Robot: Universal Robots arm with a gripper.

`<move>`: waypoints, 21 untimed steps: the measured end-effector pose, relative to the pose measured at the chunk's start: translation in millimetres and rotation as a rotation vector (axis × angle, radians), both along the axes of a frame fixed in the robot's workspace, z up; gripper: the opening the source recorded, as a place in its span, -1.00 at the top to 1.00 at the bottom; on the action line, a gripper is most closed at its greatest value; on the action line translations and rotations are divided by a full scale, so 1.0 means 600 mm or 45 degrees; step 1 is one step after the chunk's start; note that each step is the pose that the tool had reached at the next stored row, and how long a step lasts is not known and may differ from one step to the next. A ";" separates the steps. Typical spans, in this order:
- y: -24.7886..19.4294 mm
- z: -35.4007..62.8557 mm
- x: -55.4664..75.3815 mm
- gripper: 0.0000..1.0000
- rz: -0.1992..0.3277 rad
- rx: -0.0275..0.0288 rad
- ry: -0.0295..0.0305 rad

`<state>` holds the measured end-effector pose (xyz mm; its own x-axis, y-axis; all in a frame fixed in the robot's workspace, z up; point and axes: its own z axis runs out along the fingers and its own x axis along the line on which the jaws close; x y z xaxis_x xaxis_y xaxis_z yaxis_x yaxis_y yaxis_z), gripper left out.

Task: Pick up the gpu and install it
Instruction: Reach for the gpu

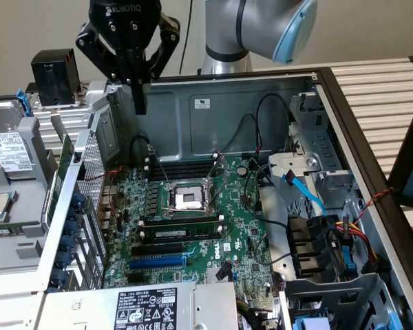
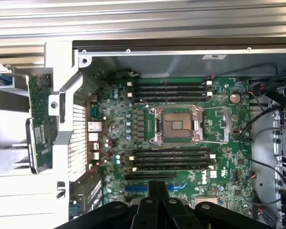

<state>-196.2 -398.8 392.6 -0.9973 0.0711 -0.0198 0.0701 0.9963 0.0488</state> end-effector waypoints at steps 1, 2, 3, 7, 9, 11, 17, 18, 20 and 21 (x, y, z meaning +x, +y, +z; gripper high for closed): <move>0.0000 0.000 -0.008 0.79 0.000 0.0000 0.0001; 0.0000 0.000 -0.015 0.79 0.000 0.0000 0.0001; 0.0000 0.000 -0.023 0.79 0.000 -0.0001 0.0001; 0.0000 0.000 -0.053 0.79 0.000 -0.0001 0.0000; 0.0000 0.000 -0.068 0.79 0.000 0.0000 0.0000; 0.0000 0.000 -0.083 0.79 0.000 -0.0001 0.0000; 0.0000 0.000 -0.129 0.79 0.000 0.0000 0.0000; 0.0000 0.000 -0.137 0.79 0.000 -0.0001 0.0001; 0.0000 0.000 -0.152 0.79 0.000 -0.0001 0.0000; 0.0000 0.000 -0.159 0.79 0.000 -0.0001 0.0001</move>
